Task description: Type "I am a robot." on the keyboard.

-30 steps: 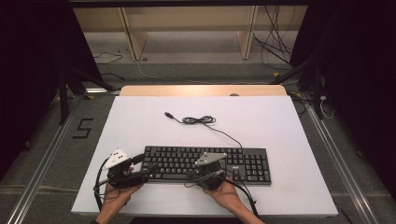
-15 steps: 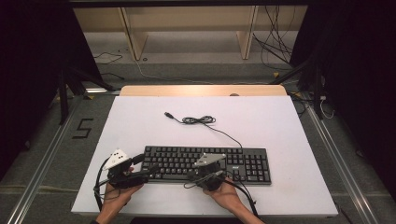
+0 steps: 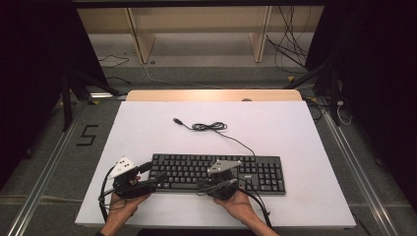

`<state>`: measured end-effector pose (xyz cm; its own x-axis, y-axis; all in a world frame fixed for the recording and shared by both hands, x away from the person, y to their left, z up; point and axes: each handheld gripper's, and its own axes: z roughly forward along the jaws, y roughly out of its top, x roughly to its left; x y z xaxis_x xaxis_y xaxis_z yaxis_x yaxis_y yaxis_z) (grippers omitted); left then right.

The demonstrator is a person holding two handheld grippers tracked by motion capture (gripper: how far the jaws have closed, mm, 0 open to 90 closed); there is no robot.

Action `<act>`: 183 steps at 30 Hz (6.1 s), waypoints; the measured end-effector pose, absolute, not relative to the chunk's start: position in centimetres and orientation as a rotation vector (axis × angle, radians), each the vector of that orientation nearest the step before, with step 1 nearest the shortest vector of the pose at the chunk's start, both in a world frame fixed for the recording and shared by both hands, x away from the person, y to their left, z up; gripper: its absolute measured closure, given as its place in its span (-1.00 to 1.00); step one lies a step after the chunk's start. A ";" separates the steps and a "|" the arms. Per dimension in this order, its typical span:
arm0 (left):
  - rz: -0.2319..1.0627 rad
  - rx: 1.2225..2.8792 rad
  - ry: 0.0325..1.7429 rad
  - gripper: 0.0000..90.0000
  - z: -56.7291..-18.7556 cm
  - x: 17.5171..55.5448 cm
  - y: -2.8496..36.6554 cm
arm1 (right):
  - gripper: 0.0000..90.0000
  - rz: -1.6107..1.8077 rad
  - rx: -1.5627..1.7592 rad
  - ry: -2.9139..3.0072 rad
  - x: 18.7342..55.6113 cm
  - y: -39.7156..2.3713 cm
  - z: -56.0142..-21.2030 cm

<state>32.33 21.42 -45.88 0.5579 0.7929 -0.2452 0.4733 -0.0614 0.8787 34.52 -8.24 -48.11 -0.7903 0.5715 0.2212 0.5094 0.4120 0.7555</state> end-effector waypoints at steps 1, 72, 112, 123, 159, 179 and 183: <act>0.367 1.706 1.065 -0.42 -45.9 32.3 21.4 | 0.88 1.357 0.989 2.575 34.5 -8.3 -48.0; 0.248 1.972 1.053 0.65 -46.6 37.8 16.5 | -0.23 1.471 1.010 2.385 32.9 -13.0 -45.2; 0.257 1.957 1.078 0.59 -46.5 38.2 16.8 | -0.24 1.452 1.025 2.375 33.3 -12.9 -45.1; 0.249 1.891 1.057 -0.07 -45.5 36.3 17.9 | 0.14 1.407 1.050 2.397 34.3 -12.2 -45.4; 0.281 1.829 1.034 -0.35 -46.0 32.5 19.3 | 1.00 1.254 1.145 2.421 38.1 -9.9 -47.0; 0.296 1.838 1.028 -0.40 -46.0 32.1 19.4 | 1.00 1.164 1.177 2.440 38.7 -9.1 -48.0; 0.297 1.840 1.029 -0.41 -46.0 32.1 19.4 | 1.00 1.156 1.171 2.436 38.6 -9.0 -48.0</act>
